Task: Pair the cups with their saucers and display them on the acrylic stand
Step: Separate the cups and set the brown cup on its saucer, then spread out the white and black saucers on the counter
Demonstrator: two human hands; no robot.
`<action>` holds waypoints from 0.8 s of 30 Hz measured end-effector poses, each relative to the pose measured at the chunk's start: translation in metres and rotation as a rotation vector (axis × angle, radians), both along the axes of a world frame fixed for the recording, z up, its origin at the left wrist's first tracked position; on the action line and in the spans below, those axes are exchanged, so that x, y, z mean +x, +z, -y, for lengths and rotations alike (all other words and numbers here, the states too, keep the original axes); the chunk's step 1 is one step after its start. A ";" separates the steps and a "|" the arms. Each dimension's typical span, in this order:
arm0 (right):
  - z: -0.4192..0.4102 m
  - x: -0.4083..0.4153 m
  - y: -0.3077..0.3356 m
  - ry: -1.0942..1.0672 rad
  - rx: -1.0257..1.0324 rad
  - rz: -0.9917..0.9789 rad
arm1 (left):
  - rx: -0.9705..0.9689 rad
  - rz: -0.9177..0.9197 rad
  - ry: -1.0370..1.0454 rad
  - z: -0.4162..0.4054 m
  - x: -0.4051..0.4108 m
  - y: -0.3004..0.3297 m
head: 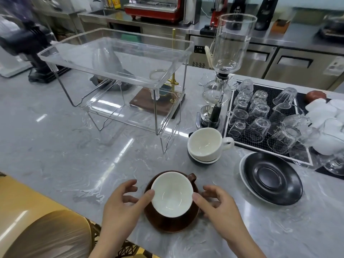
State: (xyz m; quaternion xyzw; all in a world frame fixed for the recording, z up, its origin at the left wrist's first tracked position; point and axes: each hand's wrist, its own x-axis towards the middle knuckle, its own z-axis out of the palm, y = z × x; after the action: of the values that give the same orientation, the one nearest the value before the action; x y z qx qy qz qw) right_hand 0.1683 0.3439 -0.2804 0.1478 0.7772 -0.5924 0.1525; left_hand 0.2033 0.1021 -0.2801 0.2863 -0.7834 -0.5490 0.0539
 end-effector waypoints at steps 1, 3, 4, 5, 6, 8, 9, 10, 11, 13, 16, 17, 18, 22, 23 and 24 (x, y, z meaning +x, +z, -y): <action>-0.004 0.000 0.001 -0.011 -0.006 -0.010 | -0.001 -0.051 0.019 -0.002 -0.001 0.003; -0.012 -0.002 0.002 -0.022 -0.001 -0.035 | 0.011 -0.153 0.044 -0.006 -0.004 0.011; -0.017 -0.003 0.003 -0.028 -0.002 -0.050 | 0.022 -0.193 0.033 -0.009 -0.007 0.015; -0.021 -0.004 0.004 -0.033 -0.011 -0.065 | 0.038 -0.219 0.007 -0.013 -0.010 0.019; -0.026 -0.004 0.005 -0.038 -0.022 -0.079 | 0.057 -0.238 -0.026 -0.019 -0.013 0.025; -0.036 -0.005 0.008 -0.047 -0.035 -0.103 | 0.102 -0.274 -0.086 -0.033 -0.020 0.035; -0.041 -0.005 0.010 -0.058 -0.040 -0.115 | 0.119 -0.288 -0.109 -0.041 -0.024 0.039; -0.049 -0.004 0.012 -0.077 -0.044 -0.130 | 0.131 -0.293 -0.136 -0.051 -0.028 0.042; -0.053 -0.005 0.013 -0.090 -0.049 -0.143 | 0.138 -0.294 -0.159 -0.059 -0.032 0.044; -0.067 -0.004 0.016 -0.126 -0.057 -0.167 | 0.166 -0.276 -0.223 -0.079 -0.040 0.046; -0.088 -0.003 0.019 -0.192 -0.077 -0.194 | 0.196 -0.266 -0.329 -0.107 -0.052 0.044; -0.098 -0.002 0.020 -0.224 -0.085 -0.197 | 0.193 -0.265 -0.373 -0.118 -0.056 0.043; -0.108 0.000 0.020 -0.255 -0.091 -0.201 | 0.194 -0.262 -0.410 -0.129 -0.061 0.041; -0.143 0.001 0.020 -0.360 -0.075 -0.230 | 0.238 -0.201 -0.484 -0.171 -0.079 0.037; -0.150 0.000 0.020 -0.384 -0.062 -0.241 | 0.245 -0.184 -0.508 -0.182 -0.084 0.035; -0.159 -0.001 0.020 -0.410 -0.048 -0.250 | 0.230 -0.166 -0.541 -0.193 -0.089 0.031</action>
State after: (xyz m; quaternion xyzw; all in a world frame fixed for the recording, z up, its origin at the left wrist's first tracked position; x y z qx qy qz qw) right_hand 0.1675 0.5031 -0.2601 0.2242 0.7296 -0.6428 -0.0648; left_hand 0.1143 0.2951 -0.2491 0.0257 -0.7569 -0.6500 -0.0633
